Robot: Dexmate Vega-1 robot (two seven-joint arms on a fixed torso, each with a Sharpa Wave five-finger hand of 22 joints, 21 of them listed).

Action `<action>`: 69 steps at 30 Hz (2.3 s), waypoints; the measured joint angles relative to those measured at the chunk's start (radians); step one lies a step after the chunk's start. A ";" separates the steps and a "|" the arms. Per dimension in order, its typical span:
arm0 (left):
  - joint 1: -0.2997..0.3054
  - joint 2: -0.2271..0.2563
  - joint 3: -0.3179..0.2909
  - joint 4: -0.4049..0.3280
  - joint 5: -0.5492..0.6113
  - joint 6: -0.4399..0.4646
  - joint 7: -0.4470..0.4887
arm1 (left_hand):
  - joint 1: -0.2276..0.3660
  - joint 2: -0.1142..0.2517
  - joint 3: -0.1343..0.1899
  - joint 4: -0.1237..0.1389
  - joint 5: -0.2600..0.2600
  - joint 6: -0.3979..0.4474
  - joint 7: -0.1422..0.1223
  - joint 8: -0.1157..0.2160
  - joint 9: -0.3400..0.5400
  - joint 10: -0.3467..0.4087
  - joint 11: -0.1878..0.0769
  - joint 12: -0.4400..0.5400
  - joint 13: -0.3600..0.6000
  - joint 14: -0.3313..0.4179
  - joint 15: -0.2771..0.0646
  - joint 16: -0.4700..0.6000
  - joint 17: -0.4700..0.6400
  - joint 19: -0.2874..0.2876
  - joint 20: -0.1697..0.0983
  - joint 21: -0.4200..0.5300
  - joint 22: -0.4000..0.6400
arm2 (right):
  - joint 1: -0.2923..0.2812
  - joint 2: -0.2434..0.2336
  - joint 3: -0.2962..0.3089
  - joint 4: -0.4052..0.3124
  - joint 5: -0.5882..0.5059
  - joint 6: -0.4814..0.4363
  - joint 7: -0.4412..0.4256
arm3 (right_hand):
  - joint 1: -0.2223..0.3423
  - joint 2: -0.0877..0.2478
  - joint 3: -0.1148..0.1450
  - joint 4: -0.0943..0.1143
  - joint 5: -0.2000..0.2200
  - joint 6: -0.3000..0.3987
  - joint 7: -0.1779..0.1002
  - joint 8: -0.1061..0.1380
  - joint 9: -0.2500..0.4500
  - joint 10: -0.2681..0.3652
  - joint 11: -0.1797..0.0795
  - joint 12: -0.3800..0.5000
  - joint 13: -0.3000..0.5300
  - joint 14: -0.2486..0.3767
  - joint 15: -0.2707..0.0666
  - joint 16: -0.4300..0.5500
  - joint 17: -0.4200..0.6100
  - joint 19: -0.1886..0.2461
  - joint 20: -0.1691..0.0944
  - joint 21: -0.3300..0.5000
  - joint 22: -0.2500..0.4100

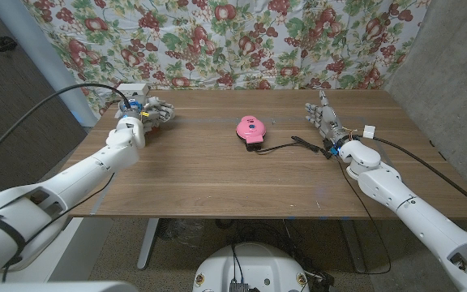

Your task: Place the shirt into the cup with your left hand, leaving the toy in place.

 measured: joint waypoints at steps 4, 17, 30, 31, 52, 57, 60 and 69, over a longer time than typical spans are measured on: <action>0.007 0.005 -0.008 -0.009 -0.010 -0.007 0.006 | -0.029 -0.010 -0.021 0.003 0.001 -0.018 -0.003 -0.013 -0.005 -0.019 0.006 0.000 -0.013 -0.014 0.004 0.000 -0.014 0.000 0.000 -0.016 0.000 | 0.000 0.000 -0.001 -0.002 0.000 -0.001 0.000 | 0.000 0.000 0.000 0.000 0.000 0.000 0.000 0.000 0.005 0.000 0.000 0.000 0.000 0.000 0.000 0.000 0.000 0.000 0.000 0.000 0.000; 0.017 0.016 -0.020 -0.025 -0.028 -0.041 0.022 | -0.155 -0.007 -0.117 0.009 0.019 -0.025 -0.001 -0.032 -0.014 -0.051 0.016 0.000 -0.054 -0.050 0.007 0.006 -0.062 -0.010 0.000 -0.067 0.001 | 0.009 0.008 -0.008 0.006 -0.002 -0.001 0.000 | 0.000 0.000 0.003 -0.003 0.000 0.000 0.000 0.000 0.005 0.000 0.000 0.000 0.000 0.000 0.000 0.000 0.000 0.000 0.000 0.000 0.000; 0.032 0.035 -0.045 -0.044 -0.045 -0.076 0.046 | -0.262 -0.009 -0.206 0.013 0.038 -0.032 0.007 -0.039 -0.019 -0.056 0.021 0.012 -0.080 -0.050 0.007 0.015 -0.082 -0.010 0.000 -0.100 0.001 | 0.028 0.017 -0.015 0.026 -0.007 -0.008 0.009 | 0.000 0.000 0.010 -0.002 0.000 0.000 0.000 0.000 0.005 0.000 0.000 0.000 0.000 0.000 0.000 0.000 0.000 0.000 0.000 0.000 0.000; 0.033 0.035 -0.047 -0.044 -0.048 -0.079 0.051 | -0.264 -0.012 -0.209 0.013 0.038 -0.034 0.009 -0.039 -0.019 -0.056 0.021 0.012 -0.080 -0.050 0.007 0.015 -0.082 -0.010 0.000 -0.100 0.001 | 0.031 0.019 -0.017 0.029 -0.007 -0.009 0.010 | 0.000 0.000 0.010 -0.002 0.000 0.000 0.000 0.000 0.005 0.000 0.000 0.000 0.000 0.000 0.000 0.000 0.000 0.000 0.000 0.000 0.000; 0.060 0.051 -0.076 -0.101 -0.059 -0.085 0.095 | -0.336 -0.007 -0.280 0.008 0.063 -0.050 0.025 -0.058 -0.018 -0.062 0.027 0.012 -0.103 -0.075 0.007 0.015 -0.092 -0.020 0.011 -0.138 0.001 | 0.047 0.026 -0.021 0.050 -0.010 -0.009 0.020 | 0.000 0.000 0.010 -0.002 0.000 0.000 0.000 0.000 0.005 -0.002 -0.002 0.000 0.000 0.000 0.000 0.000 0.000 -0.005 0.005 0.000 0.000; 0.068 0.055 -0.081 -0.118 -0.062 -0.084 0.106 | -0.346 -0.007 -0.299 0.009 0.071 -0.050 0.025 -0.058 -0.018 -0.062 0.027 0.012 -0.107 -0.075 0.007 0.015 -0.096 -0.012 0.003 -0.138 0.006 | 0.047 0.025 -0.021 0.050 -0.010 -0.009 0.020 | 0.000 0.000 0.010 -0.002 0.000 0.000 0.000 0.000 0.005 -0.004 -0.004 0.000 0.000 0.000 0.000 0.000 0.000 -0.005 0.005 0.000 0.000; 0.072 0.057 -0.085 -0.126 -0.066 -0.085 0.112 | -0.351 -0.004 -0.304 0.009 0.071 -0.050 0.025 -0.058 -0.018 -0.062 0.027 0.012 -0.107 -0.075 0.007 0.015 -0.096 -0.011 0.002 -0.144 0.006 | 0.047 0.024 -0.020 0.050 -0.010 -0.008 0.020 | 0.000 0.000 0.010 -0.002 0.000 0.000 0.000 0.000 0.005 -0.004 -0.004 0.000 0.000 0.000 0.000 0.000 0.000 -0.005 0.005 0.000 0.000; 0.091 0.061 -0.105 -0.155 -0.085 -0.092 0.127 | -0.362 -0.001 -0.314 0.007 0.081 -0.050 0.025 -0.058 -0.018 -0.062 0.027 0.012 -0.112 -0.074 0.007 0.015 -0.096 -0.011 0.002 -0.151 0.006 | 0.044 0.022 -0.018 0.045 -0.010 -0.004 0.020 | 0.000 0.000 0.010 -0.002 0.000 0.000 0.000 0.000 0.005 -0.004 -0.004 0.000 0.000 0.000 0.000 0.000 0.000 -0.005 0.005 0.000 0.000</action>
